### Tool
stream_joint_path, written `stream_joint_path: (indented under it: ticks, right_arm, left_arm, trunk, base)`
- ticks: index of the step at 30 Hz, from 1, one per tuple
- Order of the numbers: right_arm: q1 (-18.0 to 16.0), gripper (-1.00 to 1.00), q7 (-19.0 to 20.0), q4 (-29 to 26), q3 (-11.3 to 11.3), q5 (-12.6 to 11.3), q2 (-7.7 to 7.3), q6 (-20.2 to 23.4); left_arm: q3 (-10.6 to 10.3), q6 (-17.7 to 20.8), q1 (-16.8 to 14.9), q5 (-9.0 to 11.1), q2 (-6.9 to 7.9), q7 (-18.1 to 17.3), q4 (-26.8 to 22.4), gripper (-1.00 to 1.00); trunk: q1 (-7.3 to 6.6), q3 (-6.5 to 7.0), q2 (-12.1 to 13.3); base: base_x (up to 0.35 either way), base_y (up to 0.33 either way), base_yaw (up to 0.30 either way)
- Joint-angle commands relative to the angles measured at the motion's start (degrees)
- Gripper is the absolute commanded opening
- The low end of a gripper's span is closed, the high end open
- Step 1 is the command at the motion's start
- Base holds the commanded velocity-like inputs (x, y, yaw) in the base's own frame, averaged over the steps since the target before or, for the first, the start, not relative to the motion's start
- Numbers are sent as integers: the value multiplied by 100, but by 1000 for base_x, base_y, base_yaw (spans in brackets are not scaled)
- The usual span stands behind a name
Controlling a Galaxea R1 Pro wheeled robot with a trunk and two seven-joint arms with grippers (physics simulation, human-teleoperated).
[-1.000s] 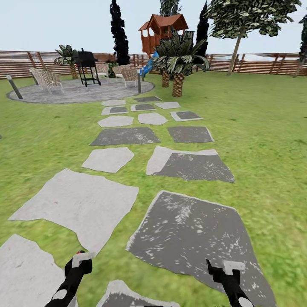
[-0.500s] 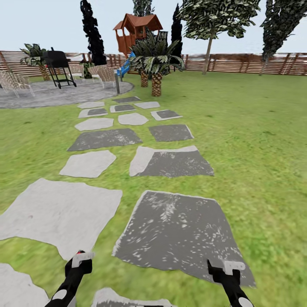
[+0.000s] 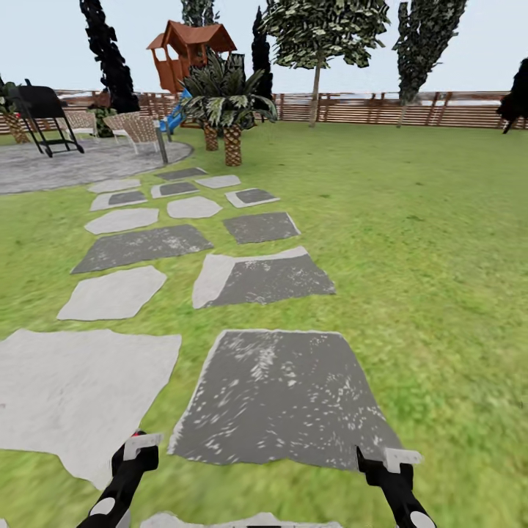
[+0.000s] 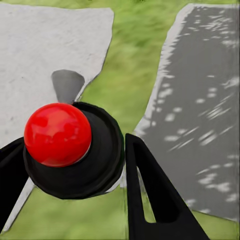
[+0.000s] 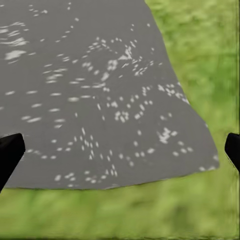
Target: In the garden, pick up the pesticide atomizer on the floor and spray pesticide onto both trees until each tree trunk is fully covered.
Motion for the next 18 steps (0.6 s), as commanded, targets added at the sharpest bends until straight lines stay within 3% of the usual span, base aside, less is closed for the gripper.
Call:
stream_joint_path:
  ticks: [1, 18]
  right_arm:
    - [0, 100, 0, 0, 0, -3, 0, 0]
    - [0, 100, 0, 0, 0, -1, 0, 0]
  left_arm:
    - [0, 0, 0, 0, 0, 0, -1, -100]
    - [0, 0, -2, 6, 0, 0, -1, -100]
  trunk:
    - [0, 0, 0]
    - [0, 24, 0]
  base:
    - [0, 0, -300]
    - [0, 0, -300]
